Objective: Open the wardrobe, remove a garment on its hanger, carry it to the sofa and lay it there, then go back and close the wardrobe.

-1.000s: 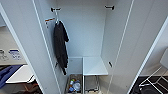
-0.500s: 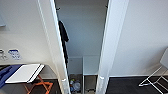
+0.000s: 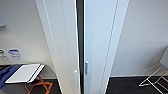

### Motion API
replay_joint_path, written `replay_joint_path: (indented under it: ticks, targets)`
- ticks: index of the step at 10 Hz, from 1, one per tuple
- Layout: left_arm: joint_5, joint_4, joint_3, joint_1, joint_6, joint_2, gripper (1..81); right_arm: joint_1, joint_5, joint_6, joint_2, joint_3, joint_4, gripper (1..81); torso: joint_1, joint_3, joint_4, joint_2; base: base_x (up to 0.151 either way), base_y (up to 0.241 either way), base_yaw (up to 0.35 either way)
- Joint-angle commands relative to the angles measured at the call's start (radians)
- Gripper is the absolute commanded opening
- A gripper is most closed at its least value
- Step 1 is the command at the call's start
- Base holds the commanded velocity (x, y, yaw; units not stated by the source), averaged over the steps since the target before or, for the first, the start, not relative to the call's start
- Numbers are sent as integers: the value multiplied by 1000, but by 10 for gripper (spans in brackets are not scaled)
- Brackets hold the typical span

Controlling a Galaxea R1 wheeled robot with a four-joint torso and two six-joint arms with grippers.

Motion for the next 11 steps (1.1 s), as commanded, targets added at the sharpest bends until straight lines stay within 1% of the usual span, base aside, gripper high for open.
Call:
replay_joint_path:
  ticks: [1, 3, 4, 5, 6, 7, 9, 10, 11]
  targets:
    - [-152, 276, -182, 185, 28, 154, 811, -118, -78, -7, 161, -210, -246, 811, 0, 0, 0, 0, 0, 0, 0]
    - [-280, 294, -298, 304, 28, 225, 811, -219, -87, -8, 269, -364, -325, 811, 0, 0, 0, 0, 0, 0, 0]
    - [-329, 305, -361, 351, 31, 269, 811, -273, -87, -13, 330, -447, -369, 811, 0, 0, 0, 0, 0, 0, 0]
    - [-343, 346, -419, 384, 33, 317, 811, -316, -85, -13, 381, -522, -420, 811, -1, 0, 0, 0, 0, 0, 0]
    - [-343, 360, -479, 408, 33, 364, 811, -354, -87, -13, 415, -568, -441, 811, -1, 0, 0, 0, 0, 0, 0]
    - [-341, 367, -536, 431, 39, 416, 811, -396, -85, -17, 430, -582, -454, 811, -1, 1, 0, -1, 0, 0, 0]
    - [-332, 371, -589, 445, 82, 484, 811, -439, -85, -63, 433, -570, -490, 811, -2, 2, 0, -1, 0, 0, 0]
    - [-332, 370, -590, 445, 82, 493, 811, -450, -87, -95, 435, -558, -501, 811, -2, 2, 0, -1, 0, 0, 0]
    - [-331, 368, -590, 444, 83, 498, 811, -456, -85, -114, 433, -550, -503, 811, -2, 2, 0, -1, 0, 0, 0]
